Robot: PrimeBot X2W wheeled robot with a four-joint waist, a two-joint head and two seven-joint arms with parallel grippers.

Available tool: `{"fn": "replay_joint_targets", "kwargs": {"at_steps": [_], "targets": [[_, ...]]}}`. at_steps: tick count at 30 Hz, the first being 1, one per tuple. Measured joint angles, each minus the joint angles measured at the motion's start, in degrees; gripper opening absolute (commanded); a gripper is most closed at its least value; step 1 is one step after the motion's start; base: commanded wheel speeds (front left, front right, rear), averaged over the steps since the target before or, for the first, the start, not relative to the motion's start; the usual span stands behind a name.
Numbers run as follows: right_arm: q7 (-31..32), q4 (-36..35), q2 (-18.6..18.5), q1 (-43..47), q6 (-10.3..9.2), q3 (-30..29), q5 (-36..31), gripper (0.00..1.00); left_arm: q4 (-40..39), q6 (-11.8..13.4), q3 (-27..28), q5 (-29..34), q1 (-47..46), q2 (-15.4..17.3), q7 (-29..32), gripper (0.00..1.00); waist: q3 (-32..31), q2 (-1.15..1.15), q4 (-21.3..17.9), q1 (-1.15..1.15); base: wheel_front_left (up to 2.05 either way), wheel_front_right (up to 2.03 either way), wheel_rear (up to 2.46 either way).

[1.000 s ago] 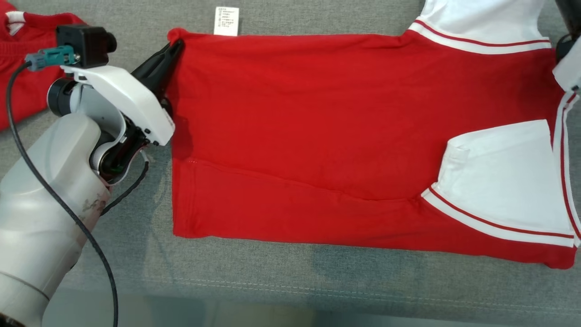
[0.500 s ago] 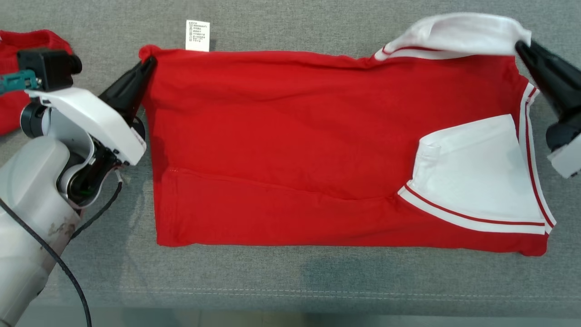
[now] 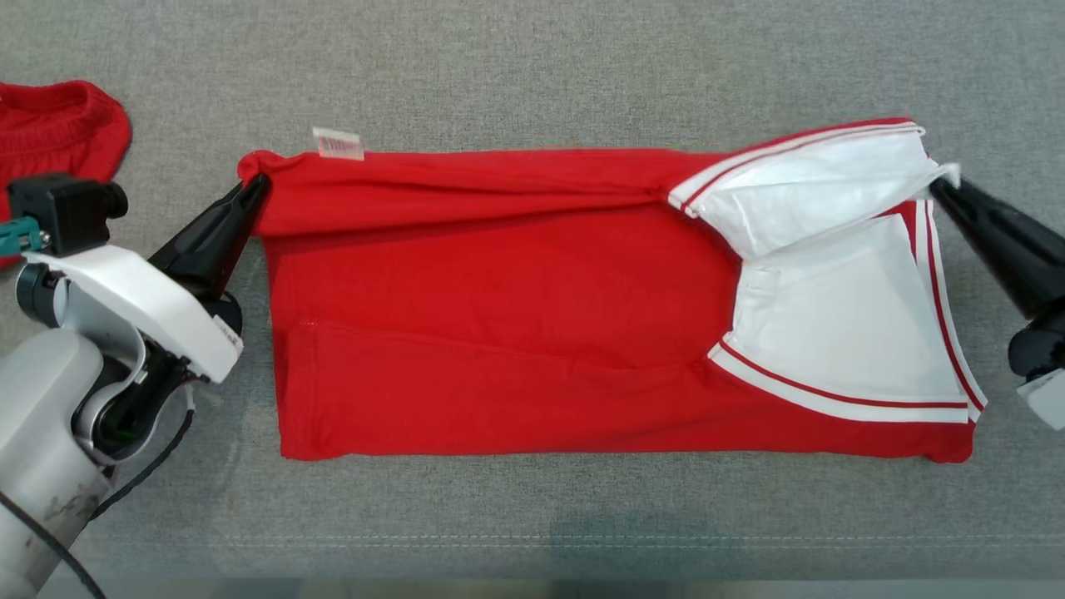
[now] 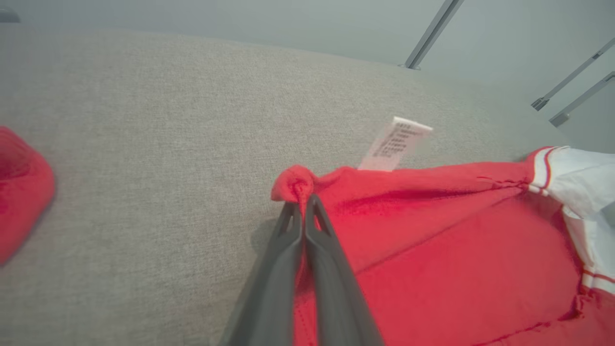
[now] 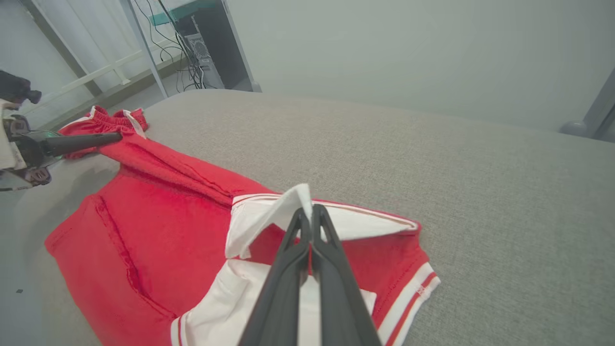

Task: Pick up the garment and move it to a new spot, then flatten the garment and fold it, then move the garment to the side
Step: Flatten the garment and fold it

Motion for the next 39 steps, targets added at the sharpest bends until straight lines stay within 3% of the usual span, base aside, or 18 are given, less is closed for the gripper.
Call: {"fn": "replay_joint_targets", "kwargs": {"at_steps": [8, 14, 24, 28, 29, 30, 31, 35, 39], "targets": [[-0.55, -5.22, -0.21, 8.29, -0.09, -6.93, 1.75, 0.00, -6.28, 3.04, 0.67, -0.77, 4.35, 3.37, -1.16, 0.00, -1.47, 0.00, -0.74, 0.00, 0.00, 0.00, 0.00], [-0.55, -6.06, 2.55, 18.92, -0.10, -13.81, 2.24, 0.00, -8.90, 4.97, 0.89, -3.49, 9.50, 3.89, -1.88, 0.00, -2.80, 0.00, -1.33, 0.00, 0.00, 0.00, 0.00], [-0.55, -5.56, 8.94, 28.32, -0.10, -15.15, 0.33, 0.00, -10.36, 6.79, 0.80, -5.72, 15.28, 4.43, -3.61, 0.00, -4.17, 0.00, -2.05, 0.00, 0.00, 0.00, 0.00], [-0.54, -5.16, 9.50, 29.90, -0.10, -14.94, 0.07, 0.00, -10.36, 7.10, 0.73, -6.16, 15.55, 4.39, -3.71, 0.00, -4.36, 0.00, -2.23, 0.00, 0.00, 0.00, 0.00], [-0.53, -4.52, 9.70, 30.17, -0.10, -14.51, 0.10, 0.00, -10.31, 7.13, 0.74, -6.16, 15.69, 4.26, -3.72, 0.41, -4.36, 0.00, -2.28, 0.00, 0.00, 0.00, 0.00], [-0.45, -3.75, 10.15, 30.45, -0.10, -14.26, 0.56, 0.39, -10.10, 7.47, 0.80, -6.27, 15.97, 4.00, -3.75, 1.00, -4.41, 0.00, -2.32, 0.00, 0.00, 0.00, 0.00], [-0.42, -3.23, 10.63, 30.81, -0.10, -14.04, 1.13, 1.00, -9.81, 7.65, 0.85, -6.42, 16.35, 3.63, -3.82, 1.00, -4.49, 0.00, -2.35, 0.00, 0.00, 0.00, 0.00], [-0.38, -1.60, 11.96, 30.95, -0.10, -14.22, 1.29, 1.00, -9.26, 9.32, 1.14, -5.57, 16.59, 2.67, -5.02, 1.00, -5.17, 0.00, -2.39, 0.00, 0.00, 0.00, 0.00], [-0.46, -1.29, 14.01, 31.23, -0.10, -17.58, 0.41, 1.00, -9.33, 14.01, 3.44, -1.02, 17.29, 2.64, -6.80, 1.00, -6.61, 0.00, -2.54, 0.00, 0.00, 0.00, 0.00]]}}
